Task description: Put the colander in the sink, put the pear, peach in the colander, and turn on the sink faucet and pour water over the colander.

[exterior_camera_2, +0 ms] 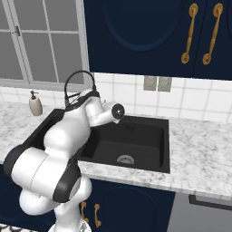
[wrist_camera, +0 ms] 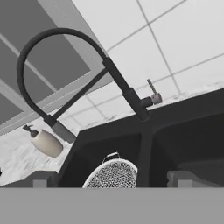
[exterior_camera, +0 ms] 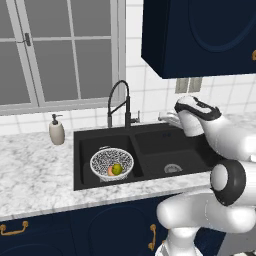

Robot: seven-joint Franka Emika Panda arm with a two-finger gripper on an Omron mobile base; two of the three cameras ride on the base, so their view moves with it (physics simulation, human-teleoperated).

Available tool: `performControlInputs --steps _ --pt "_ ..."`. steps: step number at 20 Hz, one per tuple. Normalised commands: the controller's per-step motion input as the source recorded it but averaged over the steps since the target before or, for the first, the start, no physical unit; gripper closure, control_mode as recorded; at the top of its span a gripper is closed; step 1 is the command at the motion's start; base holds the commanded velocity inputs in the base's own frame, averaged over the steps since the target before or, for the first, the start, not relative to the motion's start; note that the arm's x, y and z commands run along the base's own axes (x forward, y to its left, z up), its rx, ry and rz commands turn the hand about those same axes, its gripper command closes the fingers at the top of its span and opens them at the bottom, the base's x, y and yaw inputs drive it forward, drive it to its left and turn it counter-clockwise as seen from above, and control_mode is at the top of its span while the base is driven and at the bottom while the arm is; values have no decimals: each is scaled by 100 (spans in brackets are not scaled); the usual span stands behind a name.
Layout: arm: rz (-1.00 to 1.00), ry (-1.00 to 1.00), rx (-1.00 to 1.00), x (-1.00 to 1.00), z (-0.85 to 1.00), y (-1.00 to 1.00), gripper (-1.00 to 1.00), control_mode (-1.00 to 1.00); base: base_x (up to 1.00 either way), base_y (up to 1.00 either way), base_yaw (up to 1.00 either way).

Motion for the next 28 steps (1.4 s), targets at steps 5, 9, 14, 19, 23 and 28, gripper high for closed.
performControlInputs --steps 5,9,14,19,23,28 --pt "0 1 3 64 -13 0 -100 -100 0 0 0" --pt "0 4 2 56 -28 0 -100 -100 0 0 0" --pt "2 4 5 60 -20 2 -100 -100 0 0 0" --pt "4 2 6 38 -17 5 -100 -100 0 0 0" --pt "6 0 8 30 -5 20 -100 -100 0 0 0" --pt "2 0 5 47 -12 18 -100 -100 0 0 0"
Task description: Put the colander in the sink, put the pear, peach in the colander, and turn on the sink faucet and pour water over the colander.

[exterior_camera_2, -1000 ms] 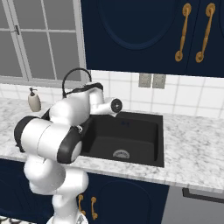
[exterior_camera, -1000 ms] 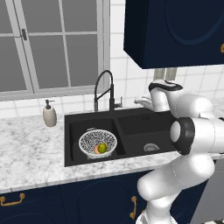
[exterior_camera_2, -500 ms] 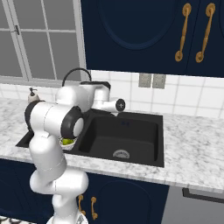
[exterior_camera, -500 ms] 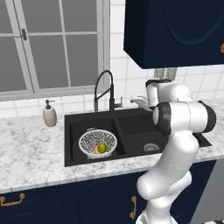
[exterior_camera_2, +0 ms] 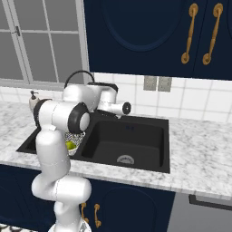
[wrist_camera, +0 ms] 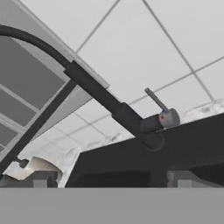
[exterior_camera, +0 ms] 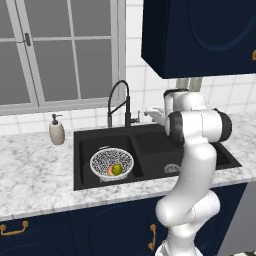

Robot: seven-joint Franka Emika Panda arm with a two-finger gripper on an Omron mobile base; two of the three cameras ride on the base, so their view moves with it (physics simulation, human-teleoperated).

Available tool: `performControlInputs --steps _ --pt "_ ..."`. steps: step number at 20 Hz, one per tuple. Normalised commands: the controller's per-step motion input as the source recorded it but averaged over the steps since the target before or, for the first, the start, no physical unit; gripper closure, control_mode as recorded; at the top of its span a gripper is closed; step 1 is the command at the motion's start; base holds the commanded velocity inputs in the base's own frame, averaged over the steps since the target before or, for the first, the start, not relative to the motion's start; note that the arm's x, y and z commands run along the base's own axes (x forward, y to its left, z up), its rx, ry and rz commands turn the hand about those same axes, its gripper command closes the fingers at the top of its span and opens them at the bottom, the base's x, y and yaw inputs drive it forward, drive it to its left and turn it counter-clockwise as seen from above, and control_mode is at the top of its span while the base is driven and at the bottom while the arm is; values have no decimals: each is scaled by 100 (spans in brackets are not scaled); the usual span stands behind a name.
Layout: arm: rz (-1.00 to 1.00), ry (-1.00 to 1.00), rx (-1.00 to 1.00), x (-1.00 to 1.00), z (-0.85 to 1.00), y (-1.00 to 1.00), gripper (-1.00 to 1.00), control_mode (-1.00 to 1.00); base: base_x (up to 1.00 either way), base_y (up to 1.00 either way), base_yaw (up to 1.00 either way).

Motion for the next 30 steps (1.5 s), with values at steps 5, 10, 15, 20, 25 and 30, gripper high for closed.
performControlInputs --steps 5,10,15,20,25,30 --pt "0 5 0 55 -36 2 -100 -100 0 0 0" --pt "0 7 2 56 -26 2 -100 -100 0 0 0" --pt "0 5 3 58 -16 5 -100 -100 0 0 0" --pt "0 1 2 38 -11 14 -100 -100 0 0 0" --pt "0 0 0 33 -16 2 -100 -100 0 0 0" --pt "0 0 0 20 -19 0 -100 -100 0 0 0"
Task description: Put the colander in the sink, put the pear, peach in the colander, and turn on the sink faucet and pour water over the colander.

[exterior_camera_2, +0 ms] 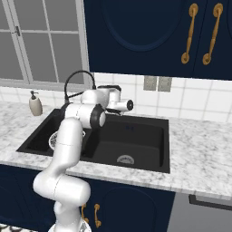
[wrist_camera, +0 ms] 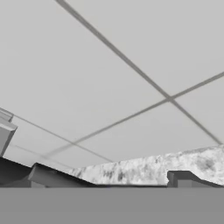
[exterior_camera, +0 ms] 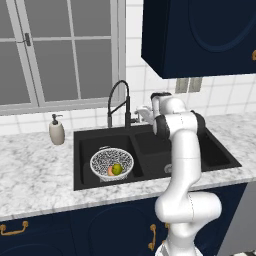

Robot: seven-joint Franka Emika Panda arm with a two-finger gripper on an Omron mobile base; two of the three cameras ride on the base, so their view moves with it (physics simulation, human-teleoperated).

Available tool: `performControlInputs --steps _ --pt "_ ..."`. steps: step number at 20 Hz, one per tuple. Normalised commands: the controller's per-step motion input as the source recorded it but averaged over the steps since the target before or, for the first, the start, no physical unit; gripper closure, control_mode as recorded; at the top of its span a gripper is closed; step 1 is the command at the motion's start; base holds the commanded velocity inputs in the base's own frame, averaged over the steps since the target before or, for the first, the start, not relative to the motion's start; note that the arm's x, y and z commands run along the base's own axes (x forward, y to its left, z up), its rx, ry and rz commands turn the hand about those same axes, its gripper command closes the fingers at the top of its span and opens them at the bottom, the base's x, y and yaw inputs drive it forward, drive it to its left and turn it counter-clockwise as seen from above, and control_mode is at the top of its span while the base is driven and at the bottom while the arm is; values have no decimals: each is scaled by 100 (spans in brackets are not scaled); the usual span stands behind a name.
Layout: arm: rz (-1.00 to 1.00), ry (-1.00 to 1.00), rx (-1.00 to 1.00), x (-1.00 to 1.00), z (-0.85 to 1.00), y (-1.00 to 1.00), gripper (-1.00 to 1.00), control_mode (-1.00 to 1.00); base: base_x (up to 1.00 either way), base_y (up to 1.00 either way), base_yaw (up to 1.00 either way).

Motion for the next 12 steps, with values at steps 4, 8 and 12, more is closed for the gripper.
performControlInputs --steps 4,8,12 --pt "0 0 0 22 -14 3 -100 -100 0 0 0" --pt "0 0 0 10 -14 2 -100 -100 0 0 0" --pt "0 0 0 13 -18 0 -100 -100 0 0 0"
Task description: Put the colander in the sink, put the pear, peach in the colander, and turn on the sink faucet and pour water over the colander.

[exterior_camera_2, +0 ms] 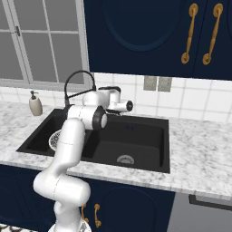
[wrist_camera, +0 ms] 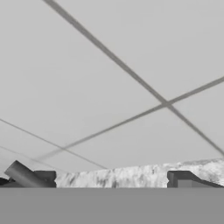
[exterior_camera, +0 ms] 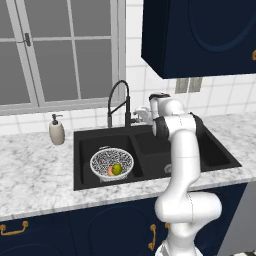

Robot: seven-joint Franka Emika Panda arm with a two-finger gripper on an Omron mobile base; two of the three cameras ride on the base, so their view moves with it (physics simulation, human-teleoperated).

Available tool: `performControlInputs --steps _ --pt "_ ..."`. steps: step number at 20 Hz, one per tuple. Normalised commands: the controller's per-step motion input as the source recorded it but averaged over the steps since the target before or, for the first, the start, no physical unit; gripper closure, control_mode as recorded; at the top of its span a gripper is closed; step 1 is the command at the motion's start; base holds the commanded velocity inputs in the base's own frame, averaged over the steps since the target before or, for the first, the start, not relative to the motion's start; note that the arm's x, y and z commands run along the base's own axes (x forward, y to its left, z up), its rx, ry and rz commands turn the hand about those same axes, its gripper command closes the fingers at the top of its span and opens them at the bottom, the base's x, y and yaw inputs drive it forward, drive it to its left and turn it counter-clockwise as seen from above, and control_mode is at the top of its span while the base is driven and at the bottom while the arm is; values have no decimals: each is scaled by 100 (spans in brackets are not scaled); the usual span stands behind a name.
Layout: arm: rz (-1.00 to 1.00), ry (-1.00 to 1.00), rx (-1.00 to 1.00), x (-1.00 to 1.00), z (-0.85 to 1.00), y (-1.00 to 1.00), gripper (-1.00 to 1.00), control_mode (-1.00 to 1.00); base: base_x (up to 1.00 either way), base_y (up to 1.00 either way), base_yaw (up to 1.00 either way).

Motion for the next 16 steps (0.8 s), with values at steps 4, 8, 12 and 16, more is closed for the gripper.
performControlInputs --steps 4,8,12,16 --pt "0 0 0 24 -13 3 -100 -100 0 0 0" --pt "-3 1 0 23 -14 3 -100 -100 0 0 0" --pt "-6 3 0 20 -5 0 100 -100 0 0 0" --pt "-8 3 -1 12 0 -19 100 -100 0 0 0"
